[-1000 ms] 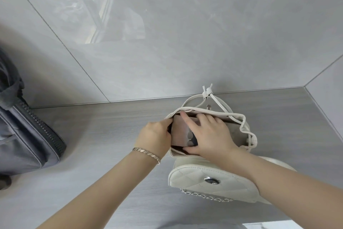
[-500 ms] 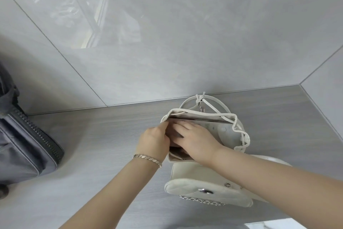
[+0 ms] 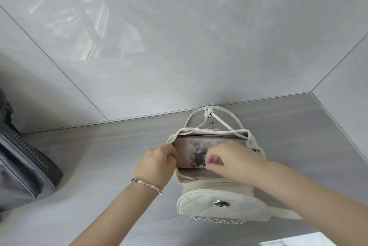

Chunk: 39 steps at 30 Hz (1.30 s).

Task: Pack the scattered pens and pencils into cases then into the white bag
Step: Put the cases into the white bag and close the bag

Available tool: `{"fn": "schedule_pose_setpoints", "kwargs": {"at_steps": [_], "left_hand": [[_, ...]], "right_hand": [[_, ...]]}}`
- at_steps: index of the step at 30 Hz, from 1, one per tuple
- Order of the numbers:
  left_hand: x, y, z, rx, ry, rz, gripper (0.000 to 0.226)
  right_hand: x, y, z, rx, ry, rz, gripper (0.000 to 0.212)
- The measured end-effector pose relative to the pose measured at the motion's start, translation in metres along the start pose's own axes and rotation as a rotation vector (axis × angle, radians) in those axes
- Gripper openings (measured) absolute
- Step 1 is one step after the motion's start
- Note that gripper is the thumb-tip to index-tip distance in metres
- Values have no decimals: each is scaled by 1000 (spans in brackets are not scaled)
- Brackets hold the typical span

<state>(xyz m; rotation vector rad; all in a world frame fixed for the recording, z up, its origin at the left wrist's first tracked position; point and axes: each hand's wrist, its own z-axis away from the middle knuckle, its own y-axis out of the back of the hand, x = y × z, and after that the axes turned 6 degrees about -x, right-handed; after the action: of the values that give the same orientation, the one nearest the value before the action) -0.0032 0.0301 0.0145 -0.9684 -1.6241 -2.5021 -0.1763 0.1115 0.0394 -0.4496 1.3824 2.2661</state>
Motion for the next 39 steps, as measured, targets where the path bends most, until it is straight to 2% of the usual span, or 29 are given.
{"fn": "schedule_pose_setpoints", "kwargs": {"at_steps": [2,3,4,5,7,9,11,13,15,17,20,23,25,27,30,32,33,35,37,39], "left_hand": [[-2,3,4,0,-29,-2,22],[-3,4,6,-4,-44,4,22],[-4,5,8,-13,-58,7,22],[-4,6,10,-31,-69,5,22],[-5,9,12,-69,-87,-10,23],[-6,11,11,-101,-97,-32,24],[-8,13,10,-122,-86,-37,23],[-10,13,9,-127,-74,-18,24],[-12,13,10,-99,-78,17,24],[-10,12,13,-24,-82,58,23],[-3,11,20,147,-115,150,22],[-16,9,26,301,-284,195,15],[-34,1,28,317,-361,141,16],[-51,-8,29,329,-388,60,16],[-59,-2,27,314,-403,42,12],[-55,15,15,250,-474,13,16],[-48,26,8,149,-519,-43,20],[-27,44,-12,-205,-555,-262,34],[0,54,-34,-525,-523,-633,65],[27,50,-54,-663,-565,-935,98]], "right_hand": [[-14,22,2,357,73,-133,10],[-19,32,-1,507,50,-184,12],[-19,41,-7,561,-33,-183,20],[-18,49,-15,487,-162,-158,28],[-14,55,-33,209,-377,-201,38],[-12,52,-52,116,-440,-376,40],[-12,40,-67,174,-383,-491,34],[-11,29,-73,303,-319,-608,31],[-11,26,-66,445,-235,-824,31],[-15,33,-57,556,-149,-1047,31],[-27,43,-37,682,-1,-1207,30],[-33,41,-16,656,277,-1329,29],[-31,30,-9,573,422,-1342,18],[-26,12,-9,485,465,-1316,12],[-20,-20,-13,377,423,-1261,14],[-19,-35,-12,344,396,-1224,16],[-17,-40,-11,342,391,-1201,18],[-14,-47,-7,347,394,-1121,27],[-10,-55,-4,364,395,-1068,39],[-9,-68,0,437,370,-966,15]]}}
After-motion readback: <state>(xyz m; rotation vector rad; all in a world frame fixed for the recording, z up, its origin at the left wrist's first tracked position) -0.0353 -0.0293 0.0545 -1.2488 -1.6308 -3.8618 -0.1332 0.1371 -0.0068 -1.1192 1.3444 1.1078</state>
